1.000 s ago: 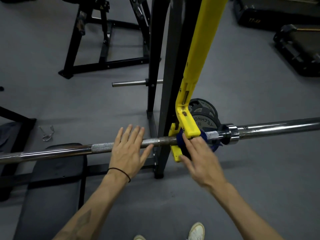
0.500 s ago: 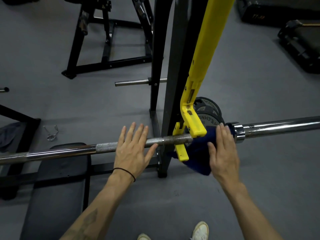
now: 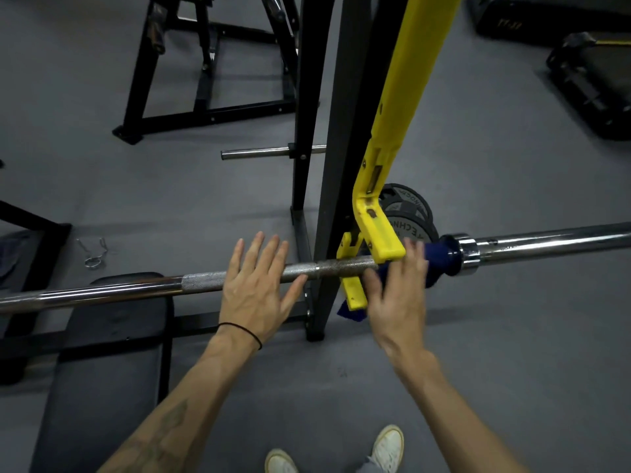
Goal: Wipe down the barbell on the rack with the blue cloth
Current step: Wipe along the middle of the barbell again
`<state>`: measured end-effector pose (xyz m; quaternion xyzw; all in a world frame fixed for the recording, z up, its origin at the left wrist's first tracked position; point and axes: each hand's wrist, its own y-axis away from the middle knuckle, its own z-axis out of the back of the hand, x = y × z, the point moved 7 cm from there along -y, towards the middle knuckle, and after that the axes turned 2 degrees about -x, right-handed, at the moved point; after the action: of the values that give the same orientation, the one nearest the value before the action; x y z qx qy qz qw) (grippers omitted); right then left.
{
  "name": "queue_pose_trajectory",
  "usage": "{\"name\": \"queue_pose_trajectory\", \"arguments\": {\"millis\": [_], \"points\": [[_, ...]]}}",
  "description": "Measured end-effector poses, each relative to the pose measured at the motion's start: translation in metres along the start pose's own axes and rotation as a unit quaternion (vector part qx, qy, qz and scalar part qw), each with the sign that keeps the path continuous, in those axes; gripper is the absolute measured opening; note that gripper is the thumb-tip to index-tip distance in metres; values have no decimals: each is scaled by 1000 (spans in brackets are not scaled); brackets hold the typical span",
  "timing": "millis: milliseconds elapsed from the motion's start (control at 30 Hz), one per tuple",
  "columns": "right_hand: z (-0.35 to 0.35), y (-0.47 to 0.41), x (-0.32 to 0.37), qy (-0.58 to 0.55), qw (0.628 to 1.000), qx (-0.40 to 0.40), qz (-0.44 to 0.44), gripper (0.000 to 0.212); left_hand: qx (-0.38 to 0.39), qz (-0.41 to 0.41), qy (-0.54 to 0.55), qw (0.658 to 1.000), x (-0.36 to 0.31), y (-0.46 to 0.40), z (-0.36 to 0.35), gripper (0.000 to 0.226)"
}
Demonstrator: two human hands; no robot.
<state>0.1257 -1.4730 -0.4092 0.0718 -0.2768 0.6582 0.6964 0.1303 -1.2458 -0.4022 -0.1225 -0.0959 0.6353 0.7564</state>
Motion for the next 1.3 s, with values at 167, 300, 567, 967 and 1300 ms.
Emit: {"name": "queue_pose_trajectory", "arguments": {"millis": [167,300,567,967,1300], "points": [[10,-3,-17,67,980,33,183,74,-12,-10,10,1000,0,1,-1,67],[19,-14,-44,23,998,-51,-30,87,-36,-15,35,999,0,2,-1,66],[11,-4,-15,75,975,58,202,77,30,-60,-65,996,7,-28,-7,64],[12,-6,-9,61,979,49,189,70,318,42,77,944,26,-41,-23,86],[-11,10,26,15,989,39,143,76,64,34,33,997,19,-15,-7,77]]}}
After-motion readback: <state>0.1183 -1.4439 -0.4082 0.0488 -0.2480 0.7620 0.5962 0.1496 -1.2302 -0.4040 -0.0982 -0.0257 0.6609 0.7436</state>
